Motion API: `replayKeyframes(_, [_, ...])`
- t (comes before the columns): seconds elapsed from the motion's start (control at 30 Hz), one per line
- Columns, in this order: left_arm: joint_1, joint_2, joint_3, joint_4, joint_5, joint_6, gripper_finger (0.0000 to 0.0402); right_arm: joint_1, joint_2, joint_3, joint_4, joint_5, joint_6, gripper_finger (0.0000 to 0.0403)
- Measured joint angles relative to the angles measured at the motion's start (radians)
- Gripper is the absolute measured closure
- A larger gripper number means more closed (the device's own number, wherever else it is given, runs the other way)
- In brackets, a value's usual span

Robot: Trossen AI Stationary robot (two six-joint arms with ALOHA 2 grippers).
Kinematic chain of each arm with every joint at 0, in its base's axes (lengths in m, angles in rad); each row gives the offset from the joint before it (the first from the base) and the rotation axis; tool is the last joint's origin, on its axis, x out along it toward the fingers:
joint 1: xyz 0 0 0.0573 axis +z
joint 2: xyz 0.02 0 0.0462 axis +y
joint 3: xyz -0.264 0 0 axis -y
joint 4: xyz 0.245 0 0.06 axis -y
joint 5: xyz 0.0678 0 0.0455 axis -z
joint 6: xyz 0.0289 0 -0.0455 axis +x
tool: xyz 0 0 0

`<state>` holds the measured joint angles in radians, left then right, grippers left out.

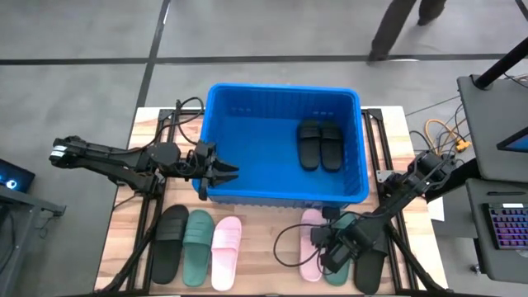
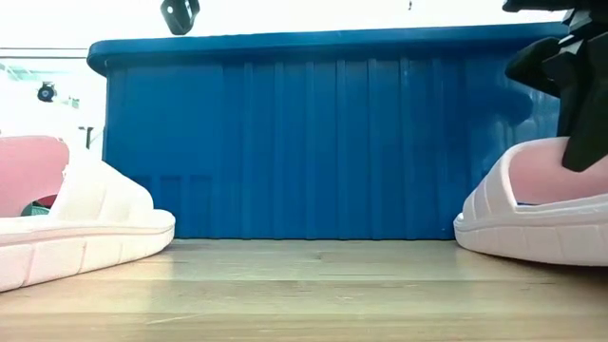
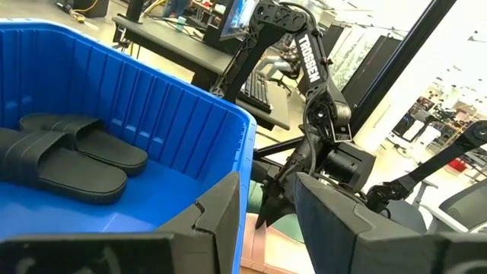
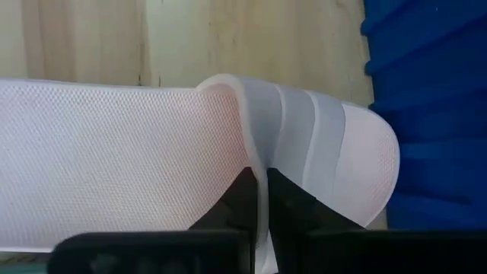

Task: Pick and place slides into bin
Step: Put the right pink slide into the blue bin

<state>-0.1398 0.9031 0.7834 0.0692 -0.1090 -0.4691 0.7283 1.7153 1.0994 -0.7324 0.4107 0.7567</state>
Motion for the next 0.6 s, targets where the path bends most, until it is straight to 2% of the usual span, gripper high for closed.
replayKeyframes(0.6, [0.000,0.000,-0.002,-0.005,0.000,0.004,0.0291,0.000,0.001,0.040,0.002,-0.009,-0.001,0.0390])
